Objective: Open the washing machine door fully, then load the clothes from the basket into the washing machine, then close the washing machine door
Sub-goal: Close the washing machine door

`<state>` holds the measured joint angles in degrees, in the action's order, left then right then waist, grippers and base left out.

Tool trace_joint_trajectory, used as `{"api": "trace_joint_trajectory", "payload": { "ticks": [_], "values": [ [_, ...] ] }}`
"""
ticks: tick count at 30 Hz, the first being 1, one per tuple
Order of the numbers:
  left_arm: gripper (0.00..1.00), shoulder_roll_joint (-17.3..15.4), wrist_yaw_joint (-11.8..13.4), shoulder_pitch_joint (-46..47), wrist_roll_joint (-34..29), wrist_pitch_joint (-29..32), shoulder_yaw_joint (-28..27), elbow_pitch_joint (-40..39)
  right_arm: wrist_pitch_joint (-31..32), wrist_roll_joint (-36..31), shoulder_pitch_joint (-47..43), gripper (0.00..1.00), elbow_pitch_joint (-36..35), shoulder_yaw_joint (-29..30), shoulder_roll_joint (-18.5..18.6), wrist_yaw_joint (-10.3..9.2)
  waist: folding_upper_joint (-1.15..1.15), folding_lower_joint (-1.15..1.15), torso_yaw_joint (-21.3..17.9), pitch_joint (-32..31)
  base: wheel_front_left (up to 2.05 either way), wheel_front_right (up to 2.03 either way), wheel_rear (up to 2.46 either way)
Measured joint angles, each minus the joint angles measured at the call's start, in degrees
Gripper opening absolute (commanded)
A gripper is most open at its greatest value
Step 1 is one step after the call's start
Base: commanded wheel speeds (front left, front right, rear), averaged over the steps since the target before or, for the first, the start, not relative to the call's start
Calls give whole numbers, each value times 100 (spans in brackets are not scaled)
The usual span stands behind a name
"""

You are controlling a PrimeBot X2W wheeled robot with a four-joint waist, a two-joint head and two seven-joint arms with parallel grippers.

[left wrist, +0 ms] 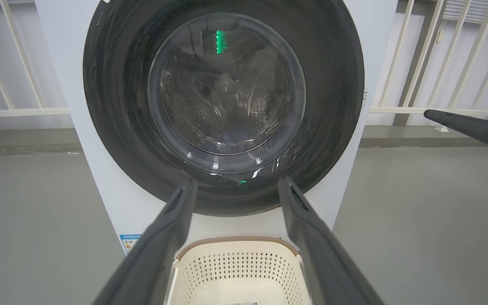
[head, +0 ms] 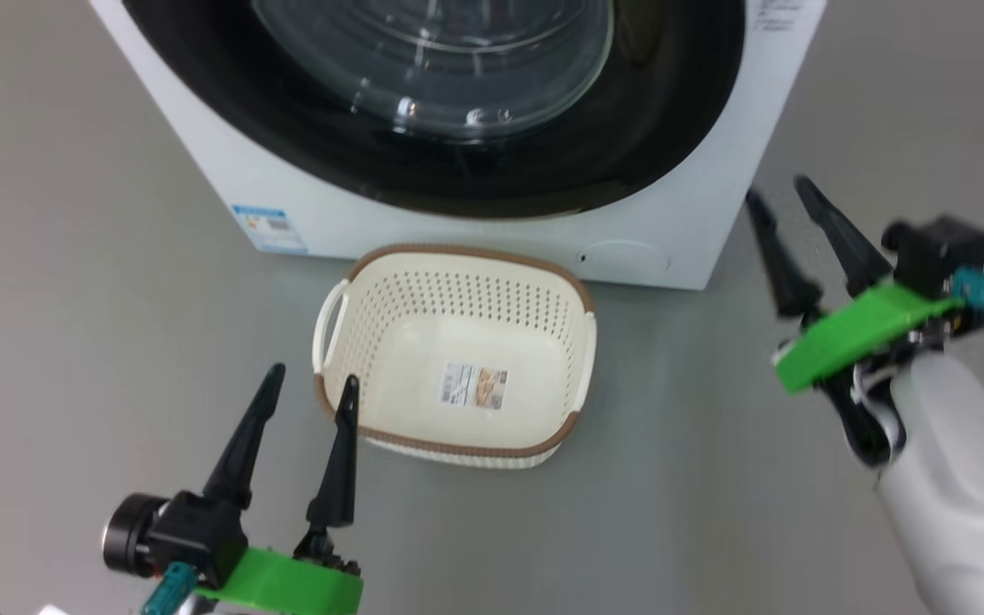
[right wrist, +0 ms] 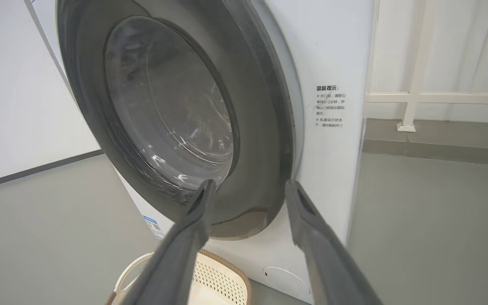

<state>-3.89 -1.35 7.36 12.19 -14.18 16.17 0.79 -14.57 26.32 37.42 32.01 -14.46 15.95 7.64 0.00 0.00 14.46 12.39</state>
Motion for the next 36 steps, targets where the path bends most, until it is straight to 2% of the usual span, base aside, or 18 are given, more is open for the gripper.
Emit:
{"api": "trace_joint_trajectory", "payload": {
  "ticks": [10,23,31,36],
  "values": [
    [100,-180,1,-365,62,174,-16,87,301,-749,-1661,100,-1265,962,-466,0,0,0,-338,-551,0,0,0],
    [100,-294,9,-695,171,326,-18,110,983,-1407,-3662,100,-3245,1726,-1187,0,0,0,-722,-1108,0,0,0],
    [100,-339,63,-834,243,403,-40,112,1306,-1529,-4389,100,-4068,1903,-1326,0,0,0,-895,-1316,0,0,0],
    [100,-352,118,-854,302,411,-53,103,1403,-1528,-4542,100,-4266,1908,-1338,0,0,0,-921,-1366,0,0,0]
  ]
}}
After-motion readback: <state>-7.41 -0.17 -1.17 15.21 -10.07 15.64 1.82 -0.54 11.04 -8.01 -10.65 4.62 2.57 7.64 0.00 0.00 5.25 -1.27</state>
